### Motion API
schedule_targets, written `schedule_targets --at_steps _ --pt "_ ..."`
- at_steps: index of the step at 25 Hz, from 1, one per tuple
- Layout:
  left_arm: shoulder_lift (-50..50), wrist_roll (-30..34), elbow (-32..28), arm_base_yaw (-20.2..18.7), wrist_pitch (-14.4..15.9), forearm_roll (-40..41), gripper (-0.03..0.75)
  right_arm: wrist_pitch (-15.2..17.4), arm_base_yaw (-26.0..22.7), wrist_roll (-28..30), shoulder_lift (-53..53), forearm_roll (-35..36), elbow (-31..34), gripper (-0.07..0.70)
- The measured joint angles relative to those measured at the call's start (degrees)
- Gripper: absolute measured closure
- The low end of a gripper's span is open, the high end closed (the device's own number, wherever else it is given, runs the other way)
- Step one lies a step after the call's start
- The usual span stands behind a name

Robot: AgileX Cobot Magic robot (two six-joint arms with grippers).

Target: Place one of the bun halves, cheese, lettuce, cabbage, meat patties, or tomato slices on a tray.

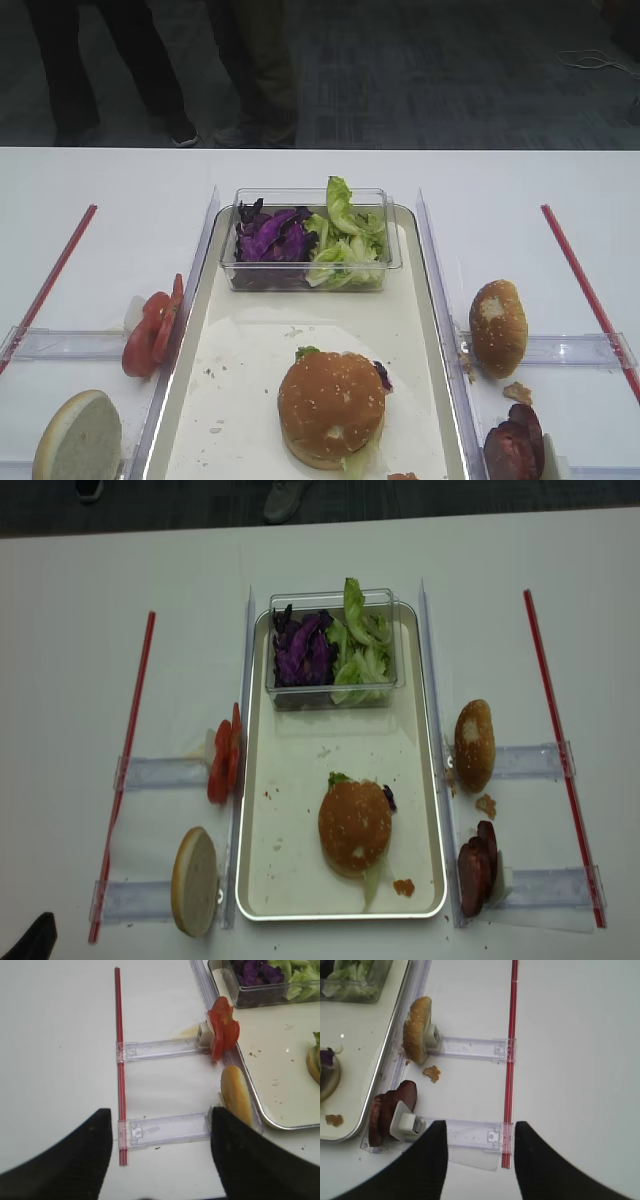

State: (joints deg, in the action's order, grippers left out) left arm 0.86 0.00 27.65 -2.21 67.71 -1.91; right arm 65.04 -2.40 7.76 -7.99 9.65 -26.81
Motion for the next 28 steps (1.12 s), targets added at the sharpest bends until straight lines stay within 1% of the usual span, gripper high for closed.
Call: schedule_targets --at_steps 7,9,11,15,17,28 --pt "0.0 0.0 0.0 0.0 0.0 0.0 0.306 0.4 0.0 -0.1 8.7 -0.1 0.0 0.265" --pt "0.0 0.0 0.0 0.0 0.0 0.0 0.306 0.4 0.0 -0.1 8.9 -0.2 0.0 0.262" --pt "0.0 0.0 0.0 0.0 0.0 0.0 0.307 0.4 0.0 -0.1 8.9 -0.2 0.0 0.242" --pt "0.0 0.0 0.0 0.0 0.0 0.0 0.307 0.4 0.0 -0.1 8.9 -0.2 0.0 0.163" --pt "0.0 0.0 0.0 0.0 0.0 0.0 0.306 0.4 0.0 -0.1 8.9 -0.2 0.0 0.144" --pt "0.0 0.0 0.0 0.0 0.0 0.0 0.306 0.4 0.0 0.0 8.9 -0.1 0.0 0.134"
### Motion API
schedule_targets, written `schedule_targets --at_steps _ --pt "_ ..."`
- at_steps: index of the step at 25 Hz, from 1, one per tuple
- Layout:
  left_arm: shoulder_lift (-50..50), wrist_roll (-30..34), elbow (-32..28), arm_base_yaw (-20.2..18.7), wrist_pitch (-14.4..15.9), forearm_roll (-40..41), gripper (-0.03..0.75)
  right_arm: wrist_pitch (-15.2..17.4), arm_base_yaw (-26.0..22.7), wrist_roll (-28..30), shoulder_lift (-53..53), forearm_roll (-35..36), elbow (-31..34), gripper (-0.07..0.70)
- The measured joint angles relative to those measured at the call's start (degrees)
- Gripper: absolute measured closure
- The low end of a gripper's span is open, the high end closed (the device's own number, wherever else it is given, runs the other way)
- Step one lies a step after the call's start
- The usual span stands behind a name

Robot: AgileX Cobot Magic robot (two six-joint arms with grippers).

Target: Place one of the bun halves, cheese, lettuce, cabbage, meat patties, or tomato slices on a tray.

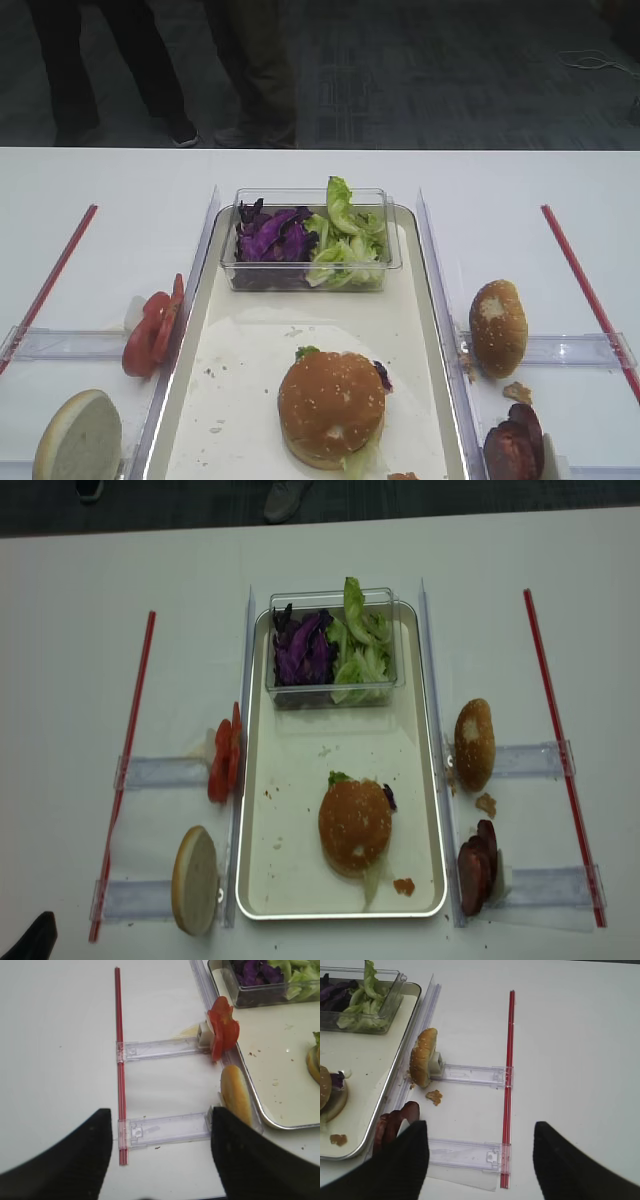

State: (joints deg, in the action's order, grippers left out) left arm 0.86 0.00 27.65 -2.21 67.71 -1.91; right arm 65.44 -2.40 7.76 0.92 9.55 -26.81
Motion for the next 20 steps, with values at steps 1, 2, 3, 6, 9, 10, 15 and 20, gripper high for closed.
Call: schedule_targets --at_steps 1,2,3,6,9,10,15,20 --pt "0.0 0.0 0.0 0.0 0.0 0.0 0.306 0.0 0.0 0.0 0.0 0.0 0.0 0.134" --pt "0.0 0.0 0.0 0.0 0.0 0.0 0.306 0.0 0.0 0.0 0.0 0.0 0.0 0.134" --pt "0.0 0.0 0.0 0.0 0.0 0.0 0.306 0.0 0.0 0.0 0.0 0.0 0.0 0.134" --pt "0.0 0.0 0.0 0.0 0.0 0.0 0.306 0.0 0.0 0.0 0.0 0.0 0.0 0.134" --pt "0.0 0.0 0.0 0.0 0.0 0.0 0.306 0.0 0.0 0.0 0.0 0.0 0.0 0.134" --pt "0.0 0.0 0.0 0.0 0.0 0.0 0.306 0.0 0.0 0.0 0.0 0.0 0.0 0.134" --pt "0.0 0.0 0.0 0.0 0.0 0.0 0.306 0.0 0.0 0.0 0.0 0.0 0.0 0.134" --pt "0.0 0.0 0.0 0.0 0.0 0.0 0.306 0.0 0.0 0.0 0.0 0.0 0.0 0.134"
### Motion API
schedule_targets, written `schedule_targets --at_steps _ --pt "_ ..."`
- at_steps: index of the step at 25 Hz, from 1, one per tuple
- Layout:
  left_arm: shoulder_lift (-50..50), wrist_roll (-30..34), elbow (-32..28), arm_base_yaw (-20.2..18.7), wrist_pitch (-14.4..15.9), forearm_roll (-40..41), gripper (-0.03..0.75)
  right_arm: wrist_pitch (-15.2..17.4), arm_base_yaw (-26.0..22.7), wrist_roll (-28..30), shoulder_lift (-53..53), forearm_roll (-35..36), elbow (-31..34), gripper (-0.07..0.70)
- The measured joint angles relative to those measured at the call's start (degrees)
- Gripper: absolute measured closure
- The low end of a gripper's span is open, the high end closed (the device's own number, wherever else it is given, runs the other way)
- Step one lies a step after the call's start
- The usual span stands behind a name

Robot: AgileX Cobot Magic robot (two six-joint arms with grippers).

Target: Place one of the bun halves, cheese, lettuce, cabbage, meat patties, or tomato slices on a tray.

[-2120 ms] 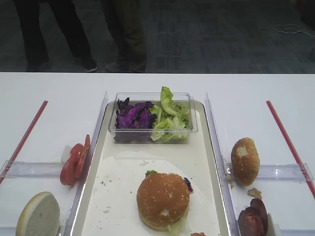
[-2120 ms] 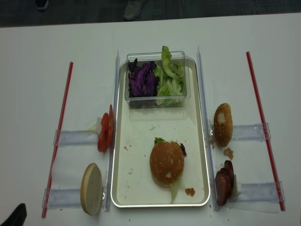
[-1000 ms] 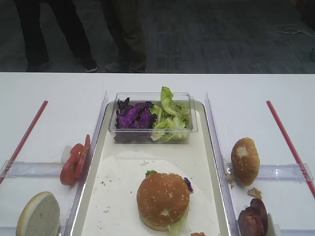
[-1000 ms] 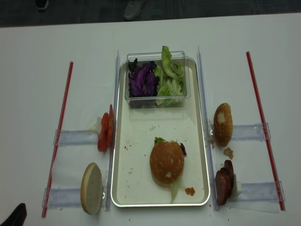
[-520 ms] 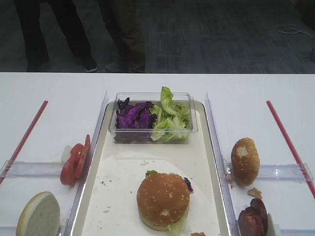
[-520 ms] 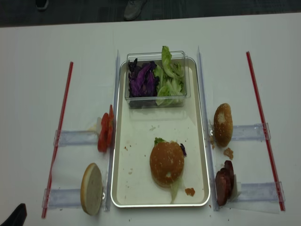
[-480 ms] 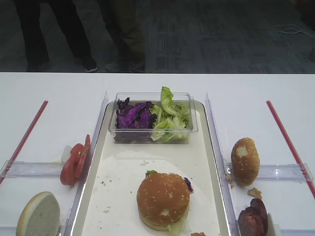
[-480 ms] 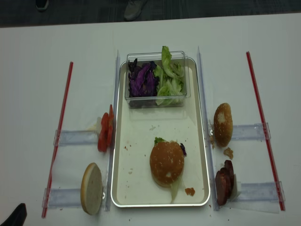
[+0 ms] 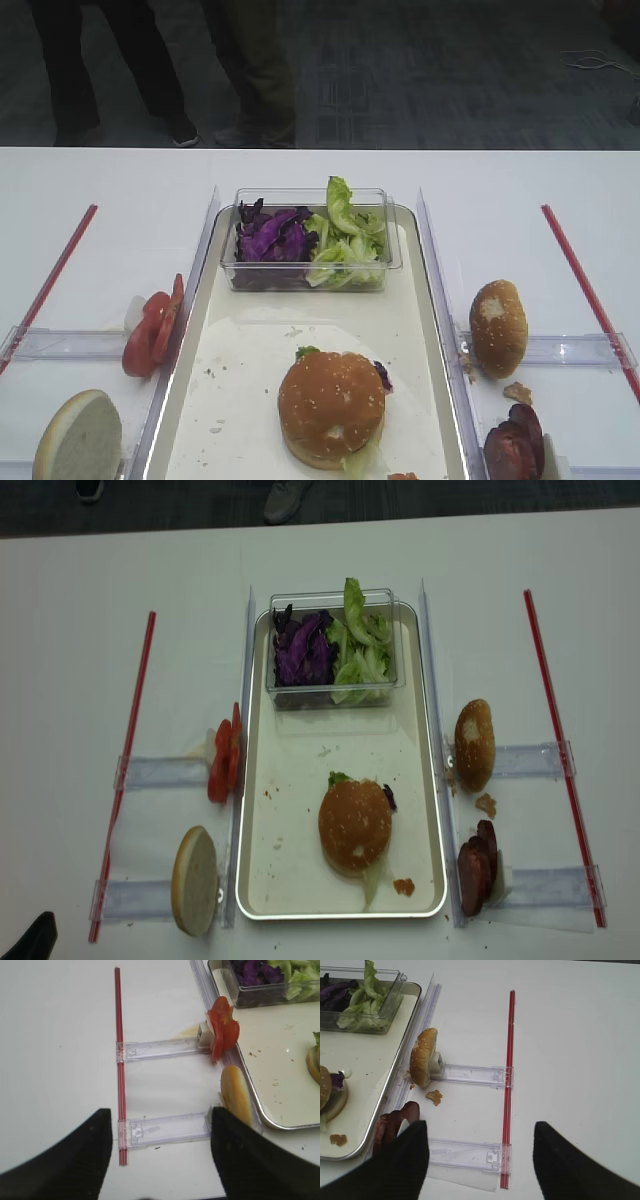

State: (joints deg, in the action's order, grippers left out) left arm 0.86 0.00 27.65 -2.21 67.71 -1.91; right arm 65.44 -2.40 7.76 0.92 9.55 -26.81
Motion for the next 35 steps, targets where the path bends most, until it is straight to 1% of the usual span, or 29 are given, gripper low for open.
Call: schedule_targets --at_steps 35 --pt "0.0 0.0 0.0 0.0 0.0 0.0 0.307 0.1 0.0 0.0 0.0 0.0 0.0 0.134"
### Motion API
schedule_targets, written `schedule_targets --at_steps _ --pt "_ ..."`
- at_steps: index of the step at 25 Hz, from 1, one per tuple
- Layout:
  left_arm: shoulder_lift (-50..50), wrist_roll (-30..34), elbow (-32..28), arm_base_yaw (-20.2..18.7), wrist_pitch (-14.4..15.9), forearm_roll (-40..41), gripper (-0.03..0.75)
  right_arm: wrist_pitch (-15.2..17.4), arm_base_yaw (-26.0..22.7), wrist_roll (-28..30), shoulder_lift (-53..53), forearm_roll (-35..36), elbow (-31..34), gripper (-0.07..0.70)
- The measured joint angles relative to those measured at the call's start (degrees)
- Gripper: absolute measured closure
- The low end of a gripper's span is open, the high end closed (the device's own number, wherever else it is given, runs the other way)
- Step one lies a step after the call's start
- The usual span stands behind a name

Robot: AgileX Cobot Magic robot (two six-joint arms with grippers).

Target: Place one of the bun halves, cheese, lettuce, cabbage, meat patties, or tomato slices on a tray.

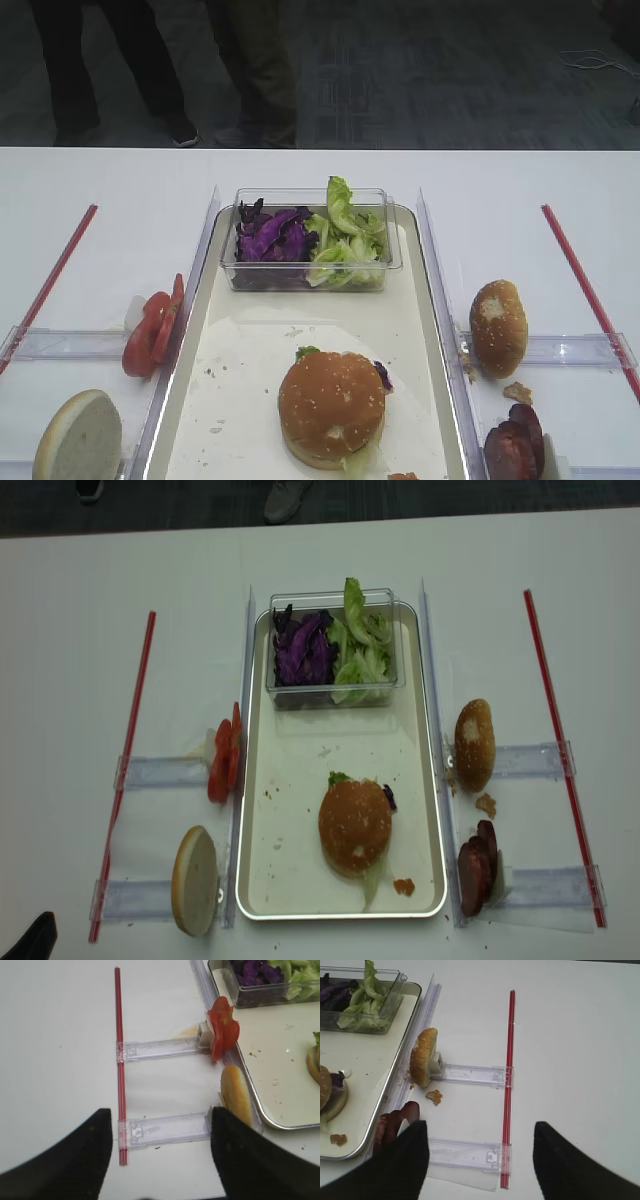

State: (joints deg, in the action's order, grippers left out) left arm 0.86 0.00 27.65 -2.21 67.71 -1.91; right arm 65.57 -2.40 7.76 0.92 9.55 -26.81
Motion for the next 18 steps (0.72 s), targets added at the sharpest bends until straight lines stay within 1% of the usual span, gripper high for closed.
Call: schedule_targets --at_steps 18 --pt "0.0 0.0 0.0 0.0 0.0 0.0 0.306 0.0 0.0 0.0 0.0 0.0 0.0 0.134"
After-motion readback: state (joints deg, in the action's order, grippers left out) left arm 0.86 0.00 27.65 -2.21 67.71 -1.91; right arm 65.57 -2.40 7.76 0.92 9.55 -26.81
